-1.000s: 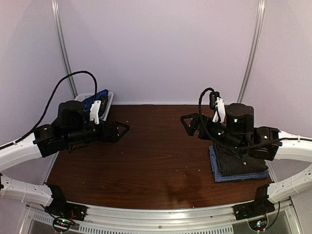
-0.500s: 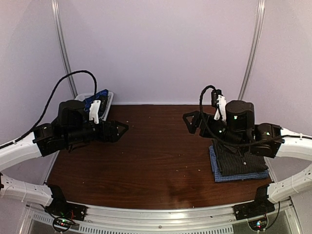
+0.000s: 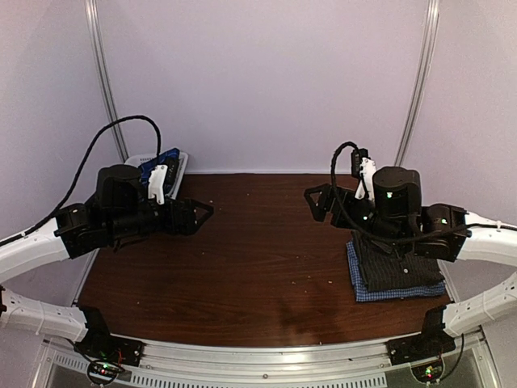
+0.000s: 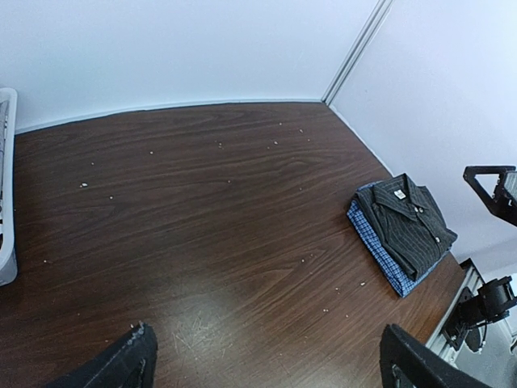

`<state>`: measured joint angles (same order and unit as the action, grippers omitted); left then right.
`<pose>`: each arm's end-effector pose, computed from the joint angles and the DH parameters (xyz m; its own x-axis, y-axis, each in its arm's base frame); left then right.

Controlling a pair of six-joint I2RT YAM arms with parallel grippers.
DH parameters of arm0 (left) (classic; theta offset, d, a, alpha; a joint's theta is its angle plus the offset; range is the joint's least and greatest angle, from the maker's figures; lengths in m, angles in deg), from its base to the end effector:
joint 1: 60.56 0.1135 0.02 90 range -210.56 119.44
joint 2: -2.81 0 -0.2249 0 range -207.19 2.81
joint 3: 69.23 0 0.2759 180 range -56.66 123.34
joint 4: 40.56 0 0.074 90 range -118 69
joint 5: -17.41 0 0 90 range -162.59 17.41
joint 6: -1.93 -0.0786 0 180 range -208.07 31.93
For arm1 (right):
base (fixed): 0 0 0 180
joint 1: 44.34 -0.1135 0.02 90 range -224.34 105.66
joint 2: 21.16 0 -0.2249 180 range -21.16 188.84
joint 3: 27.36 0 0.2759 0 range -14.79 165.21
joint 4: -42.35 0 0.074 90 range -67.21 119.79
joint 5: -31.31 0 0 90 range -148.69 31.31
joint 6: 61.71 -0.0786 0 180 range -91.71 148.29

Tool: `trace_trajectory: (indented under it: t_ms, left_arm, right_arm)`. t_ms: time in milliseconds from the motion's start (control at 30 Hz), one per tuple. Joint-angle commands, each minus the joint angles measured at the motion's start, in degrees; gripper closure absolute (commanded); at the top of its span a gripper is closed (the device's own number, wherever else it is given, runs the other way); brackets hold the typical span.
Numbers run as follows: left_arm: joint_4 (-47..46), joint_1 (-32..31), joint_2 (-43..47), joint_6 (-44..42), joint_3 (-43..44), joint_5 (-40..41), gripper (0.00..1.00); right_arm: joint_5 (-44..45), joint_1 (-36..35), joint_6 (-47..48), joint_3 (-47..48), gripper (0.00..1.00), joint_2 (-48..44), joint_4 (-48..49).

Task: Fold and stack the long sleeve shirts
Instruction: Reset both arms

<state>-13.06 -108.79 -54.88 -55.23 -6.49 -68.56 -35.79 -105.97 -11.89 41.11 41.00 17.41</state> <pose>0.2143 -0.2316 0.2697 -0.5937 -0.1473 -0.7911 0.4508 0.7535 -0.4786 0.1827 0.2740 0.2959 -0.5259 0.2770 -0.8042 -0.3875 0.7637 0.5164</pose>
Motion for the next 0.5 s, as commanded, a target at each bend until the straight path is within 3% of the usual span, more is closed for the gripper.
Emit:
trace_trajectory:
  t_ms: [0,467]
  left_arm:
    - [-0.6,-0.2,0.6,-0.7,1.1,0.5,0.02]
    - [-2.2,-0.2,-1.7,-0.3,1.5,-0.2,0.02]
  right_arm:
    - [1.4,0.3,0.4,-0.1,0.00,0.2,0.0]
    - [1.3,1.3,0.8,-0.2,0.00,-0.3,-1.7]
